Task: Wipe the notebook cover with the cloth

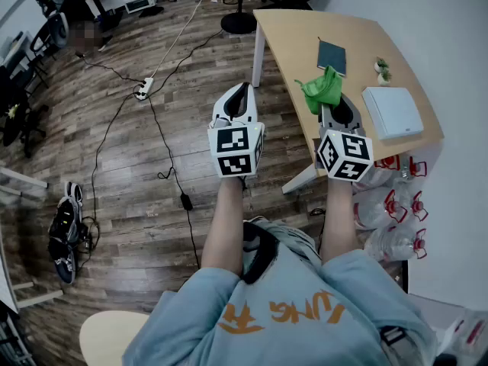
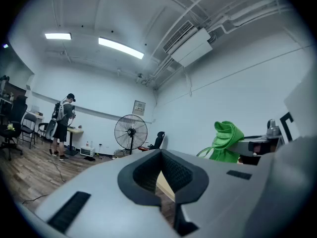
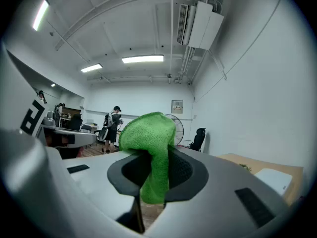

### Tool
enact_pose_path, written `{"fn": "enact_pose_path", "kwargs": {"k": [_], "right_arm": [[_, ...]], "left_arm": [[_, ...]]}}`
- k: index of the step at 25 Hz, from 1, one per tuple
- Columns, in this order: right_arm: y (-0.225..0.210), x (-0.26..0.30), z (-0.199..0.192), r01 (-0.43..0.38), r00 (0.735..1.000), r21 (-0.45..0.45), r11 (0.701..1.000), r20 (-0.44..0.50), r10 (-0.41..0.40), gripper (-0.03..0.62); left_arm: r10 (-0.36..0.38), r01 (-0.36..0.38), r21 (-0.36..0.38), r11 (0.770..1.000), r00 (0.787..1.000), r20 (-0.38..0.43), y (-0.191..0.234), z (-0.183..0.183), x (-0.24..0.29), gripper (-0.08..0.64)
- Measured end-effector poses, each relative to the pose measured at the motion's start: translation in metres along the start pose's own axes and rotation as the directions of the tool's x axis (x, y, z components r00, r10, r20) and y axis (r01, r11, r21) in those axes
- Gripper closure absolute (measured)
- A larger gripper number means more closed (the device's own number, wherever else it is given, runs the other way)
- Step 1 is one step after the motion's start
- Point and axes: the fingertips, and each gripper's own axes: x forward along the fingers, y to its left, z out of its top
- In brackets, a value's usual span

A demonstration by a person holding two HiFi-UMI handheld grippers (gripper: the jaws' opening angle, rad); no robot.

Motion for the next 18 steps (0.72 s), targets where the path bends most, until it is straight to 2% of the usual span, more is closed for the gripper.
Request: {"fn": "enact_pose_path", "kwargs": {"k": [10, 13, 18], "right_arm": [[-0.002, 0.002, -0.001, 0.009, 1.000, 0.018, 1.000, 0.023, -0.009, 0.529], [-0.001, 0.006, -0.007, 0.010, 1.000, -0.005, 1.000, -0.002, -0.010, 0.529], [-0.011, 0.010, -0.011, 0.034, 0.999, 0.031, 0.999, -0.006, -0.033, 0.529]], "left_arm": [[-0.022, 0.021, -0.013, 1.000, 1.000, -0.016, -0.003, -0.006, 0.010, 0.545], [-0.027, 0.026, -0.020, 0.999, 0.999, -0.025, -0.001, -0.009, 0.016, 0.545], [-0.048, 0.047, -0.013, 0.999, 0.998, -0.042, -0.006, -0.016, 0.022, 0.545]]}}
